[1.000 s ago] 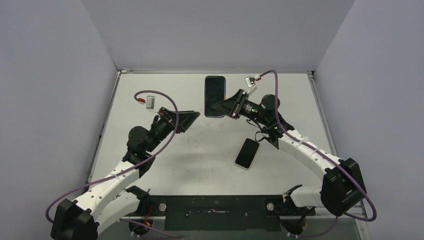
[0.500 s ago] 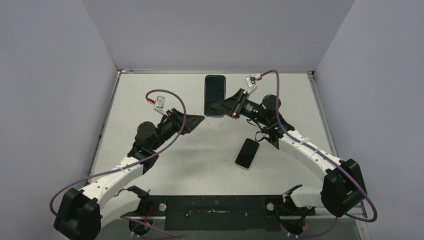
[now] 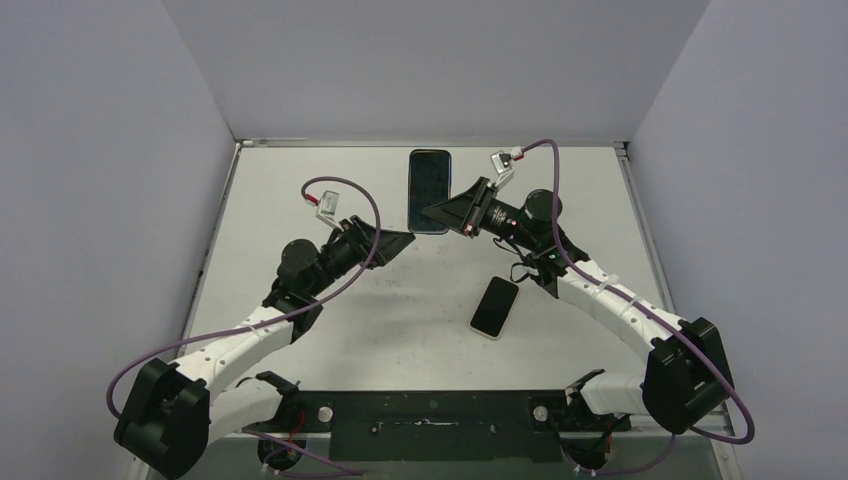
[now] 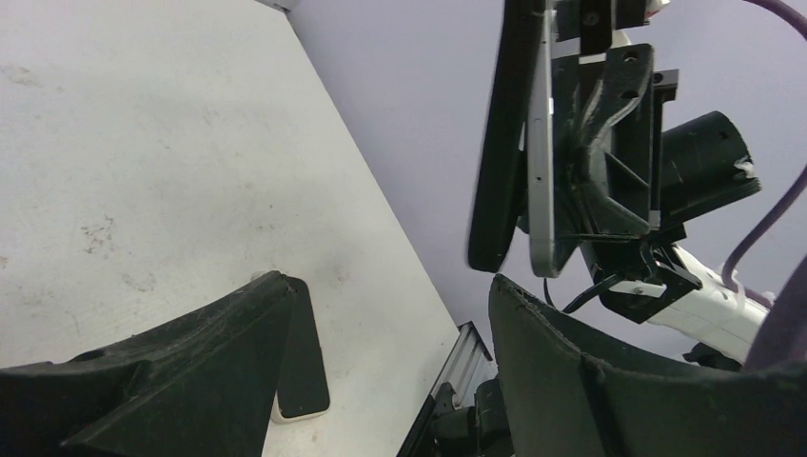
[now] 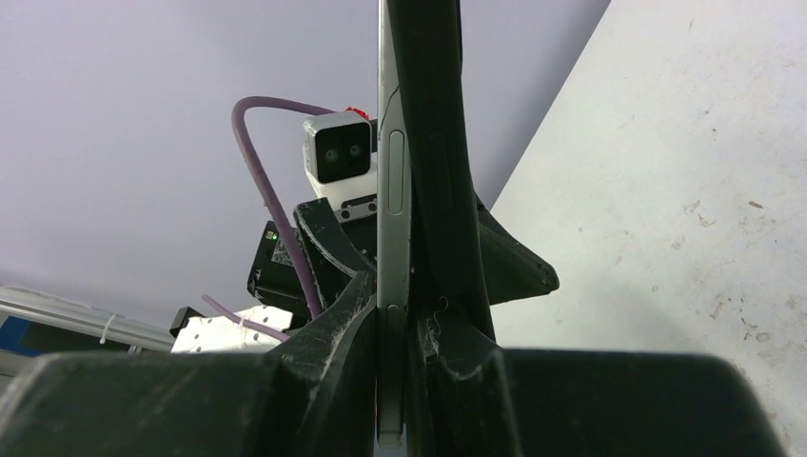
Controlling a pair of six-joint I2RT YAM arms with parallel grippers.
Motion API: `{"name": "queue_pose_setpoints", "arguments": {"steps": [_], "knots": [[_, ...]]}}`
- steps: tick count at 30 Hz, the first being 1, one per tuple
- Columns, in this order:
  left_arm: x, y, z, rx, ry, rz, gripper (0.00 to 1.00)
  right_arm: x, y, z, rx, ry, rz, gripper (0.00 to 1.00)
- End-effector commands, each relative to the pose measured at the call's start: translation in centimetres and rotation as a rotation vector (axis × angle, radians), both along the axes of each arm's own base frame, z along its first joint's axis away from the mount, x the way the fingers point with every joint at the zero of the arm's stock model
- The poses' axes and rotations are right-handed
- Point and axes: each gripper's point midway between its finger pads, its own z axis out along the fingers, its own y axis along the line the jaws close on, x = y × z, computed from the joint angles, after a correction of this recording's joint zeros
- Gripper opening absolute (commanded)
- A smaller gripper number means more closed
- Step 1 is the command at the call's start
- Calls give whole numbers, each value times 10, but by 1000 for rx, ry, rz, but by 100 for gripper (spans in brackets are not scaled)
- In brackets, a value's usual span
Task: Take the phone out of the phone case
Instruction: Remove the phone case from the phone.
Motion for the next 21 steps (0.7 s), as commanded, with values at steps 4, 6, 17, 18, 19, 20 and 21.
{"name": "queue_pose_setpoints", "arguments": {"steps": [4,6,17,18,19,20,21], "knots": [[-8,-8,57,-81,-194,-62,72,-18,-4,61,112,-189,26,0],[-7,-8,58,-88,-192,-61,72,-18,-2,60,110,-189,34,0],[4,-12,56,-114,-162,-59,66,-26,-1,62,111,-206,68,0],[3,-12,58,-124,-162,-63,66,-27,-1,61,108,-207,72,0],[3,-12,60,-134,-165,-68,66,-27,0,59,103,-203,77,0],[2,-12,64,-146,-171,-74,65,-28,0,58,100,-203,81,0],[1,-12,66,-154,-176,-84,64,-29,0,57,97,-201,86,0]]}}
